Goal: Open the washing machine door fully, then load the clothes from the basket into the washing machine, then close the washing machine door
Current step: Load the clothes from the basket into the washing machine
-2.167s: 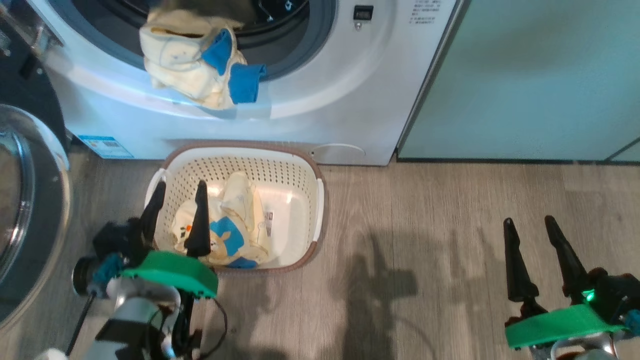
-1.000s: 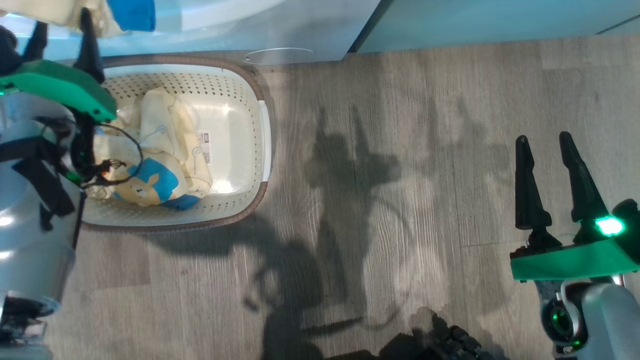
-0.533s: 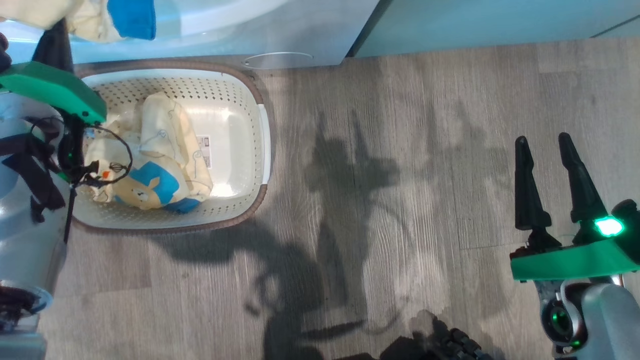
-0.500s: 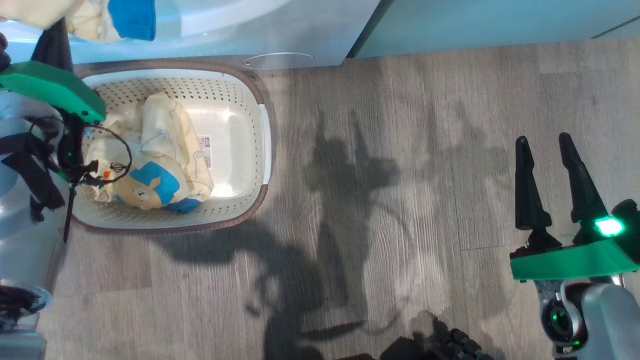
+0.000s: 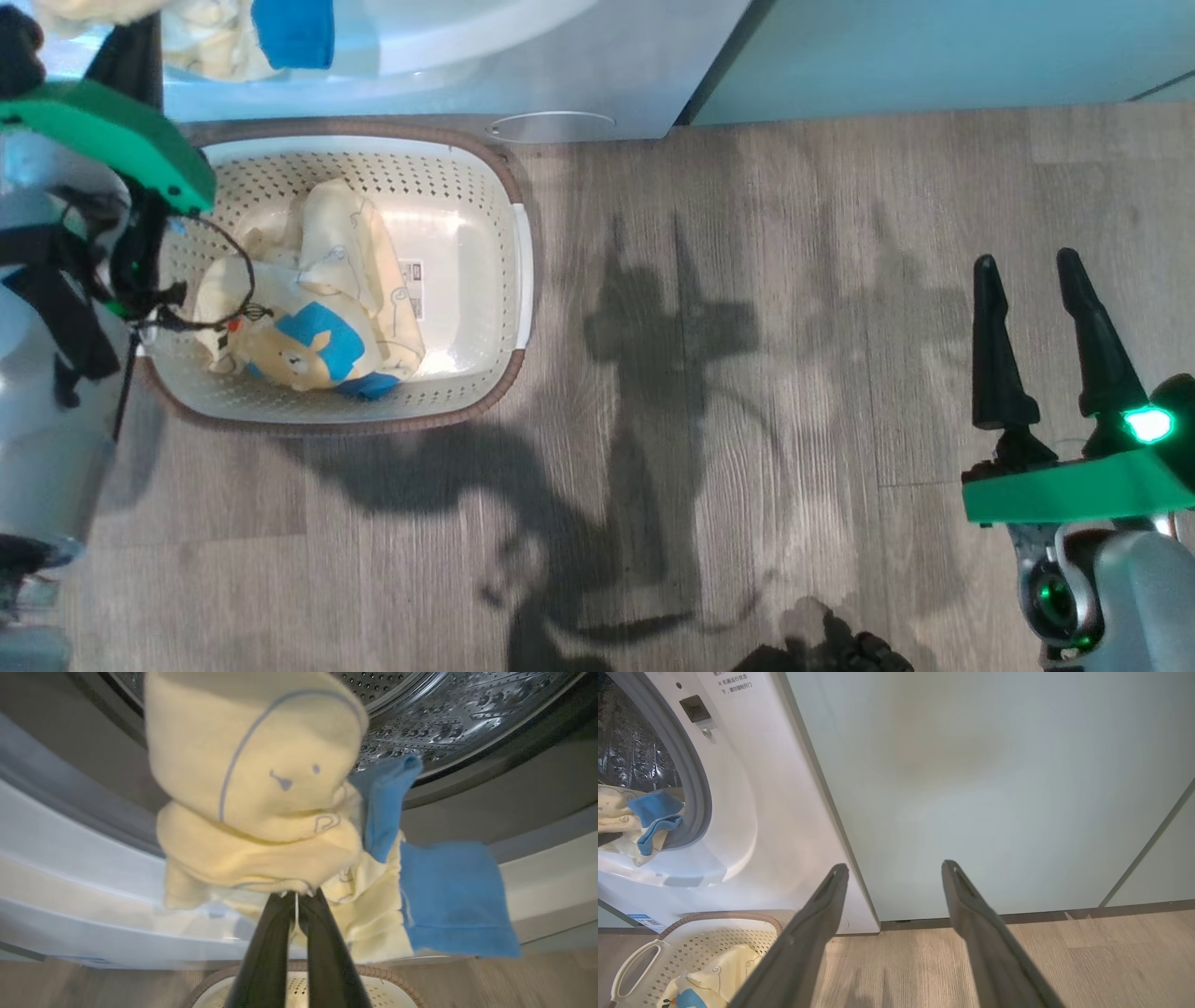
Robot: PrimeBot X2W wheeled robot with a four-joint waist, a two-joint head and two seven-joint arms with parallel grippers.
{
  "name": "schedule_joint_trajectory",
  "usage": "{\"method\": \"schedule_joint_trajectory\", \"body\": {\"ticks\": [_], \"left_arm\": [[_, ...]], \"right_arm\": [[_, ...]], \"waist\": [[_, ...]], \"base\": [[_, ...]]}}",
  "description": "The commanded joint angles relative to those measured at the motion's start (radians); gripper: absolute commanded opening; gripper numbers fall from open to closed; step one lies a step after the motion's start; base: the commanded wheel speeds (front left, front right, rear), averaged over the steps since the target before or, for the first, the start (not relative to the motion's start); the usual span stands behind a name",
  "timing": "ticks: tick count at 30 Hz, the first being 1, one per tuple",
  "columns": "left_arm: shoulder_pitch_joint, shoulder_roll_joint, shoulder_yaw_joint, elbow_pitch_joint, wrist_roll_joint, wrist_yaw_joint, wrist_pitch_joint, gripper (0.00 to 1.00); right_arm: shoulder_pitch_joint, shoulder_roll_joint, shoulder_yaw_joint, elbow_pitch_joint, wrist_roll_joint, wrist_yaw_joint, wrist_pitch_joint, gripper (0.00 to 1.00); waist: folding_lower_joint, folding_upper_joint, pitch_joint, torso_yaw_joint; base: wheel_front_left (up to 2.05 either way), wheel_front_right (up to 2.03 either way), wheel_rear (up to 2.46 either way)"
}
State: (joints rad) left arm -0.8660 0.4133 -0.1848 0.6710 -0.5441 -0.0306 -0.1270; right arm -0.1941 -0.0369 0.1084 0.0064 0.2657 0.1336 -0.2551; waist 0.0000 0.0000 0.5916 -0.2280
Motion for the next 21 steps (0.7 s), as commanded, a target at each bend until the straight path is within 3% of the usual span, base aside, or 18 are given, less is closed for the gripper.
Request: {"method": "schedule_joint_trajectory", "body": {"ticks": [1, 12, 21], "left_arm": [[-0.023, 0.071, 0.024, -0.064, 0.006, 0.012, 0.023, 0.00], [-0.075, 0.188, 0.025, -0.315, 0.023, 0.070, 0.239, 0.00], [-0.192, 0.258, 0.010, -0.329, 0.028, 0.076, 0.419, 0.00]], "right_arm": [[0.015, -0.013, 0.013, -0.032, -0.004, -0.003, -0.007, 1.00], [-0.004, -0.013, 0.034, -0.036, 0.022, -0.003, -0.007, 1.00], [-0.030, -0.013, 0.063, -0.036, 0.061, -0.003, -0.007, 1.00]], "waist": [[0.0000, 0.0000, -0.002, 0.003], [0.0000, 0.0000, 0.029, -0.020], [0.0000, 0.0000, 0.077, -0.081]], "base": [[0.00, 0.00, 0.00], [0.00, 0.00, 0.00], [0.00, 0.00, 0.00]]}}
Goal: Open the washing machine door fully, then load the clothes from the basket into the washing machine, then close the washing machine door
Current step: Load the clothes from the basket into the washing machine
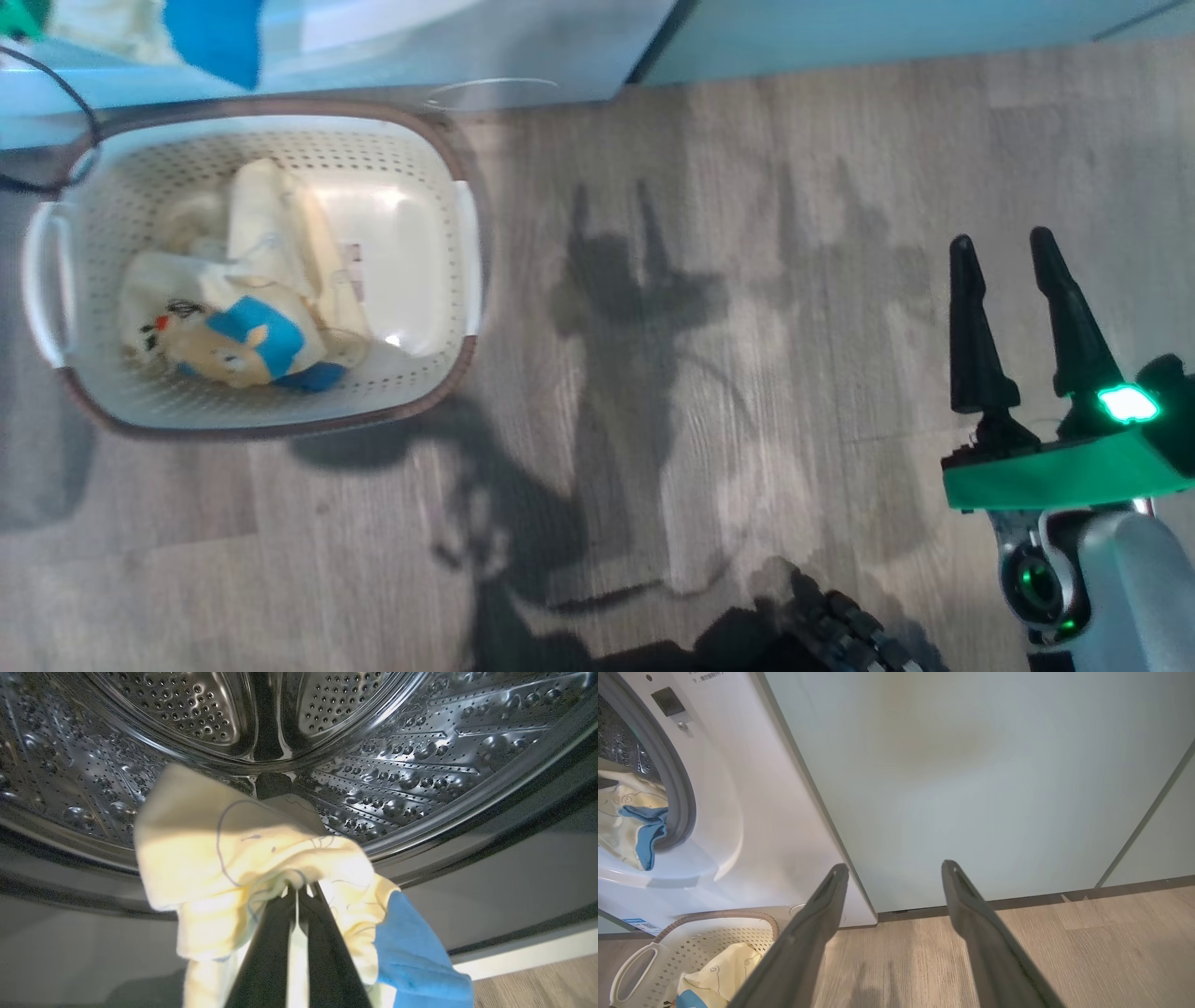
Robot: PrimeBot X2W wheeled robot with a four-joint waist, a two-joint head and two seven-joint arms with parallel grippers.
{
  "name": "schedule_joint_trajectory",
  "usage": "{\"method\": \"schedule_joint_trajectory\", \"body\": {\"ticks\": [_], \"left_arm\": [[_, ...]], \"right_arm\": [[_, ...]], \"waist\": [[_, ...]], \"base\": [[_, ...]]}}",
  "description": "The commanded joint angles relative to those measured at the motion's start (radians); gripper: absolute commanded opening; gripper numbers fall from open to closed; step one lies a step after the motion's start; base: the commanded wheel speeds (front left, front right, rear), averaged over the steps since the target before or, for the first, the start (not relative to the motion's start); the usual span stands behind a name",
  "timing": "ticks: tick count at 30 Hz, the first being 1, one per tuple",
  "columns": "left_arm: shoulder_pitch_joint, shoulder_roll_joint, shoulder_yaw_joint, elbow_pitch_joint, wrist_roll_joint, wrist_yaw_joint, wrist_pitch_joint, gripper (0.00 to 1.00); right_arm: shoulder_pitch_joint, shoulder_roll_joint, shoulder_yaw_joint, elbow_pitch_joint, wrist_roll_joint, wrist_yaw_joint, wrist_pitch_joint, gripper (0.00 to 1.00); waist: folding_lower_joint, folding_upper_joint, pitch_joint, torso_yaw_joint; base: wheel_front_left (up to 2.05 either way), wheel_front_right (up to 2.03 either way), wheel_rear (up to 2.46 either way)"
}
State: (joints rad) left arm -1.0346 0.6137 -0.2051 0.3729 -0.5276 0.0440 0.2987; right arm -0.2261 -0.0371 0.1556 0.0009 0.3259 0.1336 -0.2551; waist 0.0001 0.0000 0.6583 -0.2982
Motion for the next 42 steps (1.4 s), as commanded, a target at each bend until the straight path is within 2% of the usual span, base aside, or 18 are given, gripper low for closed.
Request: {"method": "schedule_joint_trajectory", "body": {"ticks": [1, 6, 11, 17, 22, 28, 34, 35, 36, 37, 38, 42], "left_arm": [[-0.039, 0.064, 0.028, -0.024, 0.012, 0.001, 0.012, 0.00], [-0.125, 0.097, 0.019, 0.015, 0.029, 0.003, 0.068, 0.00], [-0.232, 0.129, 0.001, 0.058, 0.084, 0.007, 0.050, 0.00], [-0.354, 0.150, -0.027, 0.113, 0.157, 0.008, -0.031, 0.00], [-0.420, 0.162, -0.052, 0.140, 0.224, 0.014, -0.165, 0.00], [-0.401, 0.140, -0.053, 0.257, 0.203, 0.013, -0.195, 0.00], [-0.392, 0.107, -0.050, 0.339, 0.153, -0.015, -0.164, 0.00], [-0.394, 0.100, -0.049, 0.348, 0.146, -0.017, -0.163, 0.07], [-0.396, 0.094, -0.049, 0.356, 0.140, -0.020, -0.164, 0.39], [-0.398, 0.088, -0.050, 0.365, 0.136, -0.024, -0.163, 0.76], [-0.400, 0.082, -0.052, 0.376, 0.132, -0.028, -0.162, 1.00], [-0.401, 0.061, -0.062, 0.403, 0.128, -0.034, -0.185, 1.00]], "right_arm": [[0.000, -0.013, 0.018, -0.030, 0.007, -0.003, -0.007, 1.00], [-0.012, -0.013, 0.038, -0.029, 0.033, -0.003, -0.007, 1.00], [-0.023, -0.013, 0.054, -0.029, 0.059, -0.003, -0.007, 1.00], [-0.032, -0.013, 0.072, -0.025, 0.083, -0.003, -0.007, 1.00], [-0.036, -0.013, 0.083, -0.027, 0.099, -0.003, -0.007, 1.00], [-0.037, -0.013, 0.085, -0.025, 0.106, -0.003, -0.007, 1.00], [-0.038, -0.013, 0.079, -0.022, 0.098, -0.003, -0.007, 1.00], [-0.038, -0.013, 0.079, -0.021, 0.096, -0.003, -0.007, 1.00], [-0.039, -0.013, 0.078, -0.020, 0.094, -0.003, -0.007, 1.00], [-0.039, -0.013, 0.078, -0.020, 0.092, -0.003, -0.007, 1.00], [-0.040, -0.013, 0.077, -0.020, 0.089, -0.003, -0.007, 1.00], [-0.043, -0.013, 0.070, -0.019, 0.080, -0.003, -0.007, 1.00]], "waist": [[-0.0001, 0.0000, 0.016, -0.019], [-0.0001, 0.0000, 0.046, -0.063], [-0.0001, 0.0000, 0.076, -0.104], [-0.0001, 0.0000, 0.099, -0.142], [-0.0001, 0.0000, 0.116, -0.161], [-0.0001, 0.0000, 0.127, -0.164], [-0.0001, 0.0000, 0.125, -0.150], [-0.0001, 0.0000, 0.123, -0.146], [-0.0001, 0.0000, 0.122, -0.142], [-0.0001, 0.0000, 0.120, -0.138], [-0.0001, 0.0000, 0.118, -0.134], [-0.0001, 0.0000, 0.106, -0.118]], "base": [[0.00, 0.00, 0.00], [0.00, 0.00, 0.00], [0.00, 0.00, 0.00], [0.00, 0.00, 0.00], [0.00, 0.00, 0.00], [0.00, 0.00, 0.00], [0.00, 0.00, 0.00], [0.00, 0.00, 0.00], [0.00, 0.00, 0.00], [0.00, 0.00, 0.00], [0.00, 0.00, 0.00], [0.00, 0.00, 0.00]]}}
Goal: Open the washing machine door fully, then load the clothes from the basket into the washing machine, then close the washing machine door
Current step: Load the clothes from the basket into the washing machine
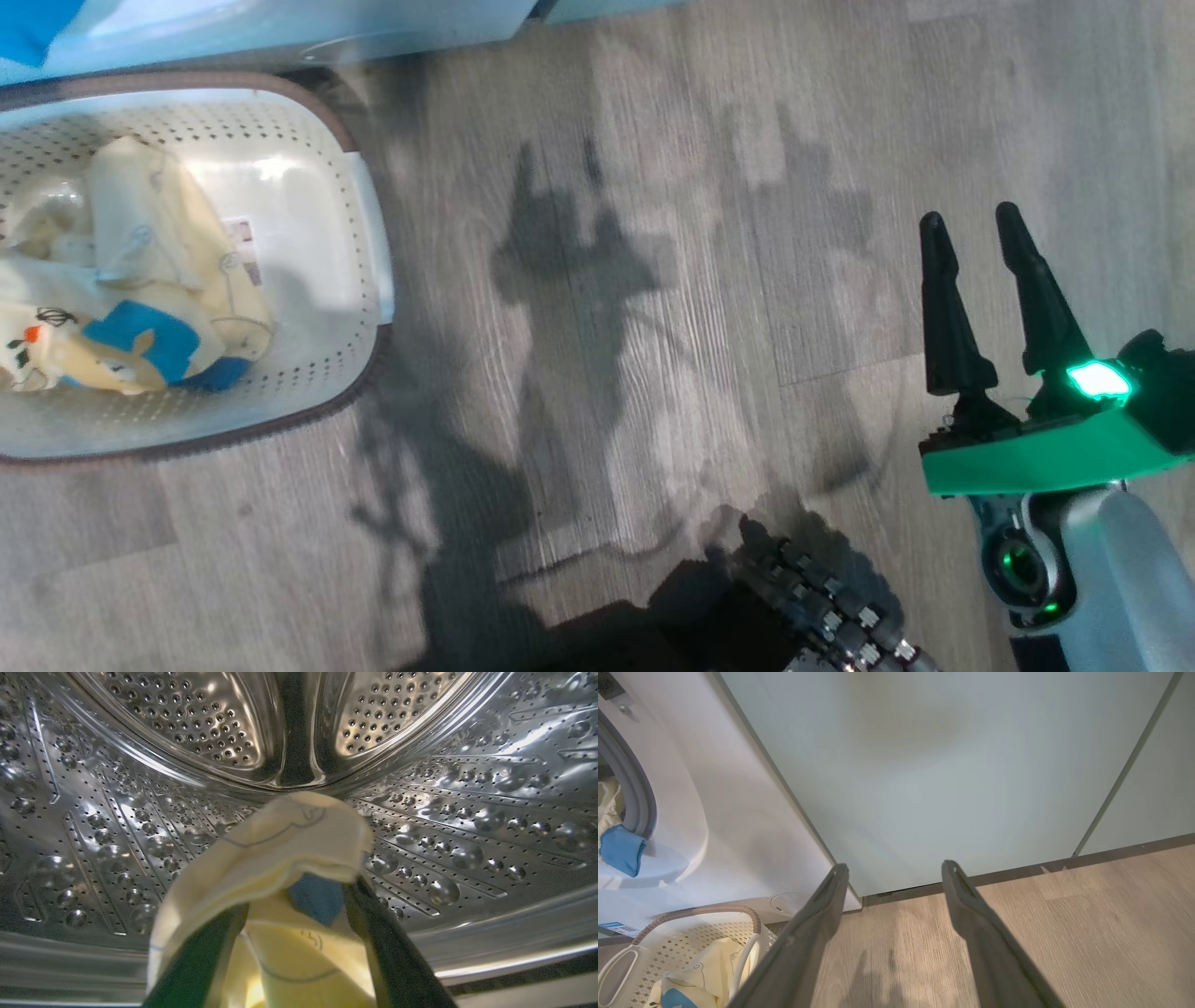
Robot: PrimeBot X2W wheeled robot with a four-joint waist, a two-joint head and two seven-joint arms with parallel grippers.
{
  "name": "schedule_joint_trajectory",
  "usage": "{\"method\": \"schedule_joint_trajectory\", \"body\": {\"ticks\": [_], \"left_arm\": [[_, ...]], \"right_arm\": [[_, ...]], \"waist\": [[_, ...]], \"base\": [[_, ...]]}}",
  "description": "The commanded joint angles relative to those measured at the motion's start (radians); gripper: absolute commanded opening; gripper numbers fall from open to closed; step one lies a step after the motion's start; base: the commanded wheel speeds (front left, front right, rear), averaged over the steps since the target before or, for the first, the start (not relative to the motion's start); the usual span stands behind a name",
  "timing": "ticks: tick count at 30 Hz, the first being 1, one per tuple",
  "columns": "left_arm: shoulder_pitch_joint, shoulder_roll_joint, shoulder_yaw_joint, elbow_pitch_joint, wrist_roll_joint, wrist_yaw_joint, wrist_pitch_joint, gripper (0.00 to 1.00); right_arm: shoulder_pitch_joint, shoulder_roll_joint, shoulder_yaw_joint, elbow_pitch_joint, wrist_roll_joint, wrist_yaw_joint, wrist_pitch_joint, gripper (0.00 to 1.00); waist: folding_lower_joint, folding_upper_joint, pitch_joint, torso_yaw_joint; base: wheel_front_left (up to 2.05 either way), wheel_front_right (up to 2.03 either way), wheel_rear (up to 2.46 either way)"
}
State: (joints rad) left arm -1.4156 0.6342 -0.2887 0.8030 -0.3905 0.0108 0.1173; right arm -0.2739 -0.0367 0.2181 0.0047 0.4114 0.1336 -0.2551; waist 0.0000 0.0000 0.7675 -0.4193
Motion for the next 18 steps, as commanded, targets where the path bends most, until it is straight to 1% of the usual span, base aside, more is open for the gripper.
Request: {"method": "schedule_joint_trajectory", "body": {"ticks": [1, 4, 10, 14, 18], "left_arm": [[-0.017, 0.038, 0.016, -0.023, -0.005, -0.002, -0.010, 1.00], [0.000, 0.024, 0.017, -0.016, -0.015, -0.001, -0.043, 1.00], [0.094, -0.005, 0.039, -0.040, -0.057, 0.011, -0.116, 1.00], [0.192, -0.024, 0.061, -0.107, -0.089, 0.028, -0.164, 1.00], [0.305, -0.038, 0.080, -0.214, -0.110, 0.065, -0.202, 1.00]], "right_arm": [[0.004, -0.013, 0.004, -0.023, -0.008, -0.003, -0.007, 1.00], [0.006, -0.013, -0.007, -0.022, -0.017, -0.003, -0.007, 1.00], [0.021, -0.013, -0.035, -0.023, -0.041, -0.003, -0.007, 1.00], [0.032, -0.013, -0.051, -0.023, -0.055, -0.003, -0.007, 1.00], [0.044, -0.013, -0.066, -0.024, -0.070, -0.003, -0.007, 1.00]], "waist": [[0.0000, 0.0000, -0.007, 0.008], [0.0000, 0.0000, -0.022, 0.023], [0.0000, 0.0000, -0.069, 0.058], [0.0000, 0.0000, -0.100, 0.081], [0.0000, 0.0000, -0.130, 0.102]], "base": [[0.00, 0.00, 0.00], [0.00, 0.00, 0.00], [0.00, 0.00, 0.00], [0.00, 0.00, 0.00], [0.00, 0.00, 0.00]]}}
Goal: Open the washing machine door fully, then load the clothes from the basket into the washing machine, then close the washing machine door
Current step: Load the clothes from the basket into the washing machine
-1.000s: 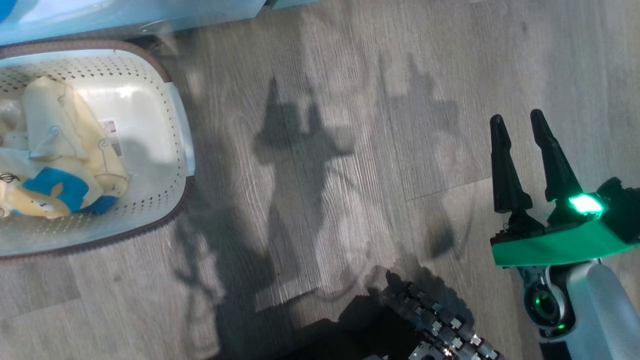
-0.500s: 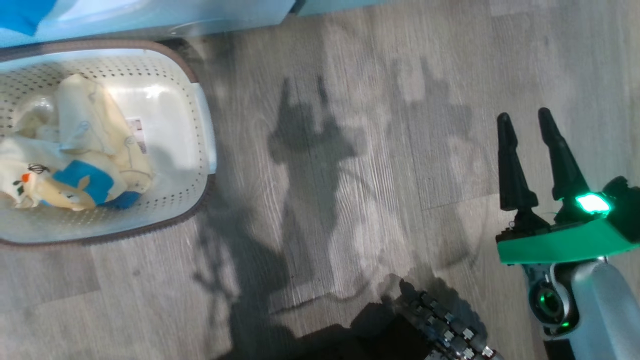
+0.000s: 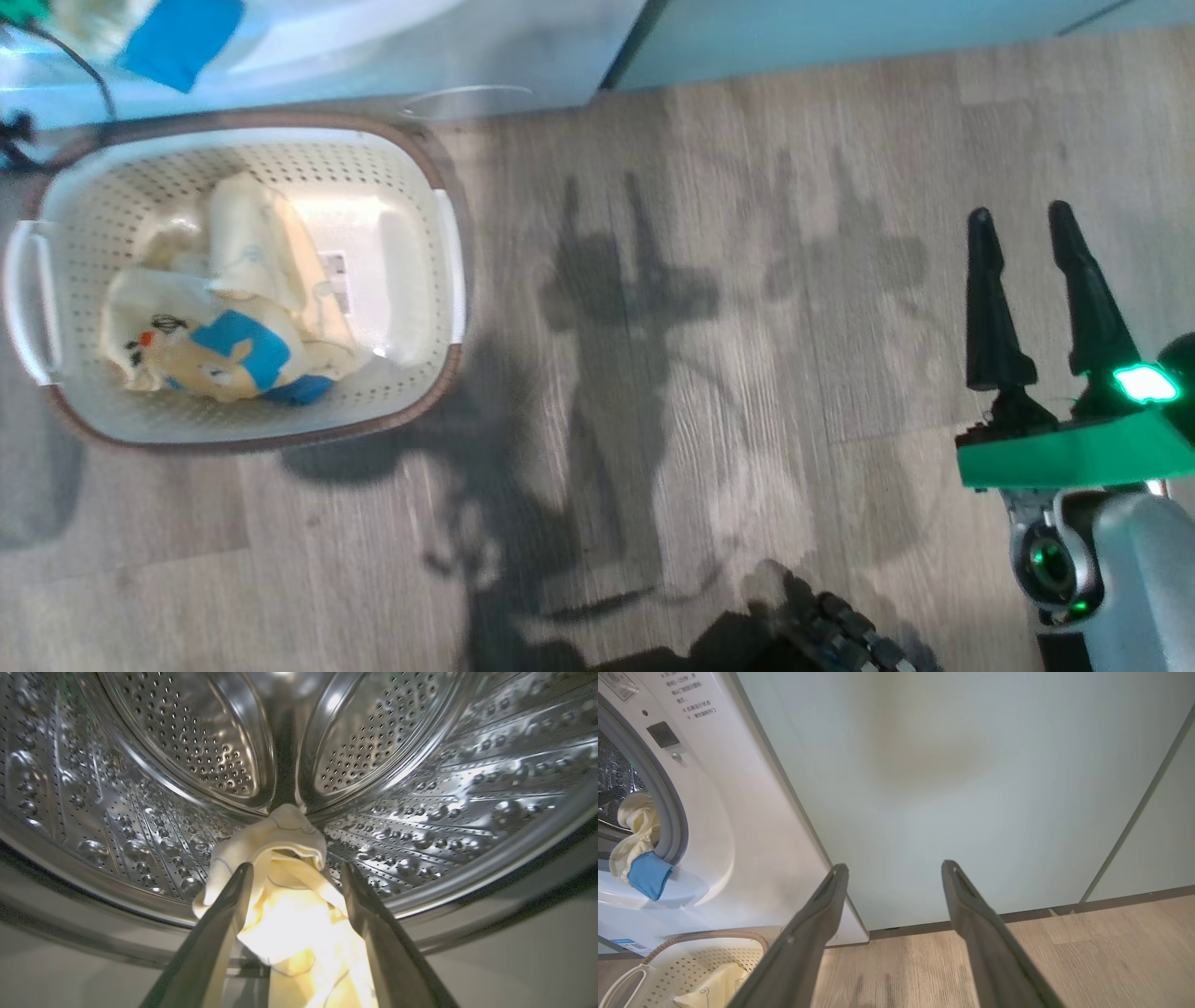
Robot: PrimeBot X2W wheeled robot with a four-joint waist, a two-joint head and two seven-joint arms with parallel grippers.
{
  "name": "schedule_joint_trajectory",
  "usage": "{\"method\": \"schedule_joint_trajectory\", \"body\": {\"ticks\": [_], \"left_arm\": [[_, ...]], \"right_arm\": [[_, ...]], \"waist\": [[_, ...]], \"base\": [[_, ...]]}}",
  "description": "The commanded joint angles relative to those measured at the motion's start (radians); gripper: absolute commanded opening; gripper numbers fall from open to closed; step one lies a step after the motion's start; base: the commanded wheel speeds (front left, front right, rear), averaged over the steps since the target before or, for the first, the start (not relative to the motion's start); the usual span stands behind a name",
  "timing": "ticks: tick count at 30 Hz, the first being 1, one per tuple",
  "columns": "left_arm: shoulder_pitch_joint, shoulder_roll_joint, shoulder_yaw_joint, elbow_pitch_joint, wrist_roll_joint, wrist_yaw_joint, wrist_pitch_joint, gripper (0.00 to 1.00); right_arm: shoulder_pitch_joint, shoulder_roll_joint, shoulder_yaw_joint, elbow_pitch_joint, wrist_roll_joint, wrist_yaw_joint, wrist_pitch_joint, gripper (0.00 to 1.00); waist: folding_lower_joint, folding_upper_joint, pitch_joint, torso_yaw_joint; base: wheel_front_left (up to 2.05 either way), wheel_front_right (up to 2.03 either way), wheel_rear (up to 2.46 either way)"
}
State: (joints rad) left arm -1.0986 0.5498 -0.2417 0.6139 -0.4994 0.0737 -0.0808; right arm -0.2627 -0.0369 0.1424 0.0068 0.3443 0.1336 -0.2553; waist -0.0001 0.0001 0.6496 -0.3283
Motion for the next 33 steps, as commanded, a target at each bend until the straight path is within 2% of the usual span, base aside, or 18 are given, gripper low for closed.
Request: {"method": "schedule_joint_trajectory", "body": {"ticks": [1, 6, 11, 14, 17, 24, 33], "left_arm": [[0.018, 0.040, 0.039, -0.058, -0.008, 0.012, -0.013, 1.00], [0.200, 0.018, 0.059, -0.253, -0.022, 0.083, -0.054, 1.00], [0.410, -0.009, 0.070, -0.459, -0.018, 0.175, -0.078, 1.00], [0.521, -0.025, 0.072, -0.555, -0.010, 0.229, -0.086, 1.00], [0.614, -0.045, 0.066, -0.628, -0.007, 0.264, -0.094, 1.00], [0.788, -0.091, 0.041, -0.711, -0.003, 0.316, -0.117, 1.00], [0.928, -0.149, 0.037, -0.727, -0.007, 0.339, -0.161, 1.00]], "right_arm": [[0.035, -0.013, 0.006, -0.026, -0.007, -0.003, -0.006, 1.00], [0.047, -0.013, -0.012, -0.026, -0.027, -0.003, -0.006, 1.00], [0.063, -0.013, -0.027, -0.026, -0.051, -0.003, -0.006, 1.00], [0.071, -0.013, -0.037, -0.025, -0.066, -0.003, -0.006, 1.00], [0.083, -0.013, -0.042, -0.022, -0.082, -0.003, -0.006, 1.00], [0.114, -0.013, -0.044, -0.005, -0.113, -0.003, -0.006, 1.00], [0.161, -0.013, -0.041, 0.014, -0.141, -0.003, -0.006, 1.00]], "waist": [[0.0001, -0.0001, -0.019, 0.017], [0.0001, -0.0001, -0.058, 0.046], [0.0001, -0.0001, -0.097, 0.078], [0.0001, -0.0001, -0.119, 0.100], [0.0001, -0.0001, -0.142, 0.121], [0.0001, -0.0001, -0.208, 0.157], [0.0001, -0.0001, -0.295, 0.190]], "base": [[0.00, 0.00, 0.00], [0.00, 0.00, 0.00], [0.00, 0.00, 0.00], [0.00, 0.00, 0.00], [0.00, 0.00, 0.00], [0.00, 0.00, 0.00], [0.00, 0.00, 0.00]]}}
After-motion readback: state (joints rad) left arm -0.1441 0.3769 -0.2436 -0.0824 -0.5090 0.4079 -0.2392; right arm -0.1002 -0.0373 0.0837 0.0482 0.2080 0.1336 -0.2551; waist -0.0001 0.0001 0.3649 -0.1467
